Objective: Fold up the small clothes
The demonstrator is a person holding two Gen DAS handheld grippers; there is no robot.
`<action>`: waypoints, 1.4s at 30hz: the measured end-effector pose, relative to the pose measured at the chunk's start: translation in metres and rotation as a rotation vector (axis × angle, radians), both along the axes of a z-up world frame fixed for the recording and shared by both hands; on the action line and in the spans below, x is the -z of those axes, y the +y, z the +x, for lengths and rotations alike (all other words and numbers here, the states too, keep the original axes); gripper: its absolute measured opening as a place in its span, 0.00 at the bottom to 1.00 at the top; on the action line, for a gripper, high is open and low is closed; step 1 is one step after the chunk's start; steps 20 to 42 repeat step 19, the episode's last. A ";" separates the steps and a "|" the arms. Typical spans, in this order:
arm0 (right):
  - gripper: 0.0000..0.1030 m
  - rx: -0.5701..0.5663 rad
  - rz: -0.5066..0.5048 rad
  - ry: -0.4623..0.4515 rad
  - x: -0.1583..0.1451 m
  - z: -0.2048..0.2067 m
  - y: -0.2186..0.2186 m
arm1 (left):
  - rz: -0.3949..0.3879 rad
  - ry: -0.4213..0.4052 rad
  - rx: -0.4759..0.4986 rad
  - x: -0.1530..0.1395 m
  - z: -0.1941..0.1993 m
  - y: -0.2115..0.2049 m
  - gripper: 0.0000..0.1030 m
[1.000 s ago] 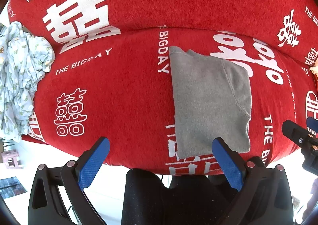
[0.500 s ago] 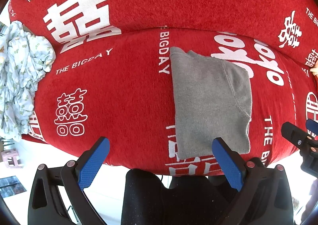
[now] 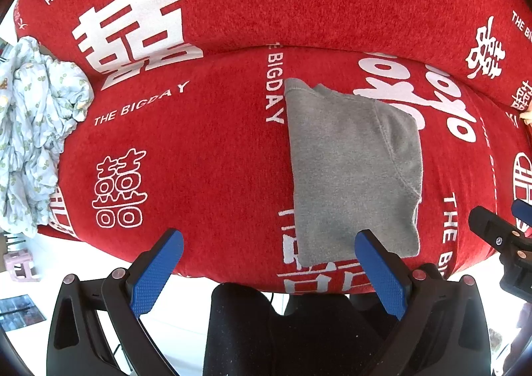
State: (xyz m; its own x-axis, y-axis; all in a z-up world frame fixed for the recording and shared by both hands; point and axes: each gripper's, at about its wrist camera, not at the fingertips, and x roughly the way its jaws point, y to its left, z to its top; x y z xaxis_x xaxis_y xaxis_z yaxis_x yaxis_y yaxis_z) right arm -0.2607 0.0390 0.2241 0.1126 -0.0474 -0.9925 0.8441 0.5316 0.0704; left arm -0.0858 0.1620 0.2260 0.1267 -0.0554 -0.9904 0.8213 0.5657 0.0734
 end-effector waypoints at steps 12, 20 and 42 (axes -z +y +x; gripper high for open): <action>1.00 -0.005 0.007 0.003 0.000 0.001 -0.002 | -0.019 -0.023 -0.025 -0.001 -0.005 -0.001 1.00; 1.00 0.005 0.014 0.005 0.001 0.000 -0.003 | -0.033 -0.028 -0.024 -0.004 -0.002 -0.003 1.00; 1.00 0.005 0.014 0.005 0.001 0.000 -0.003 | -0.033 -0.028 -0.024 -0.004 -0.002 -0.003 1.00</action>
